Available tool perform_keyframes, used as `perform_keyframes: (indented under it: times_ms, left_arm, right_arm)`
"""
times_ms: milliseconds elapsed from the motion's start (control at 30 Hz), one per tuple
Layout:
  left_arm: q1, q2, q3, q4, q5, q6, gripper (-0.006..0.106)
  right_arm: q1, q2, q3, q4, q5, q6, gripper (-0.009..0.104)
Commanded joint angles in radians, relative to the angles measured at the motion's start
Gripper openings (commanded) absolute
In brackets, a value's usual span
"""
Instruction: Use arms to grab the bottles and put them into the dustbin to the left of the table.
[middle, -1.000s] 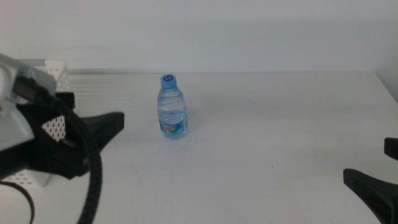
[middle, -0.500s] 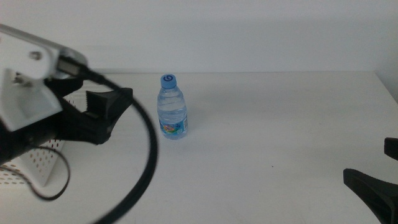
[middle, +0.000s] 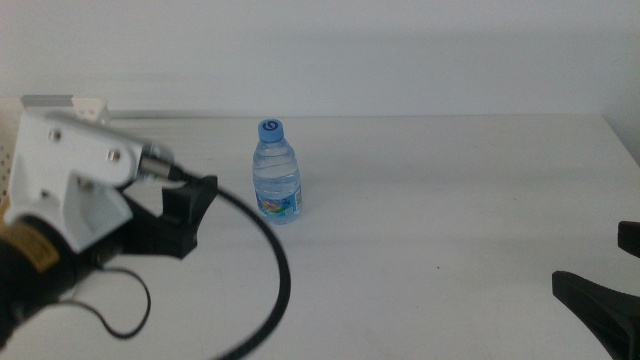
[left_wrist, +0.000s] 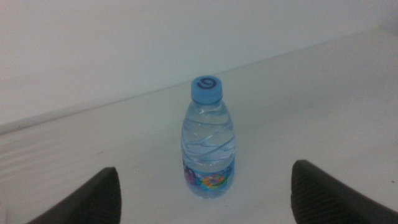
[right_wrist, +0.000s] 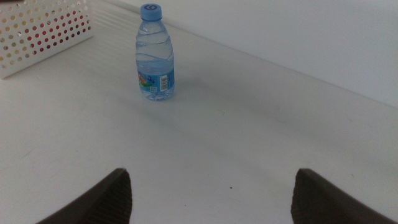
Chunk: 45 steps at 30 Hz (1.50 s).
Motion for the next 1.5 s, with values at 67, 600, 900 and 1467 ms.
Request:
perform_keyframes:
  times_ms: [67, 600, 900, 1467]
  left_arm:
    - [-0.001, -0.009, 0.087, 0.021, -0.275, -0.046, 0.09]
    - [-0.001, 0.212, 0.129, 0.141, -0.612, -0.153, 0.09]
    - [-0.001, 0.452, 0.015, 0.235, -0.733, -0.232, 0.09]
    - [0.019, 0.731, -0.231, 0.198, -0.73, -0.225, 0.09]
  right_arm:
    - [0.004, 0.001, -0.023, -0.01, -0.07, -0.009, 0.067]
    - [0.004, 0.001, -0.023, -0.01, -0.07, -0.009, 0.067]
    - [0.004, 0.001, -0.023, -0.01, -0.07, -0.009, 0.067]
    - [0.004, 0.001, -0.023, -0.01, -0.07, -0.009, 0.067]
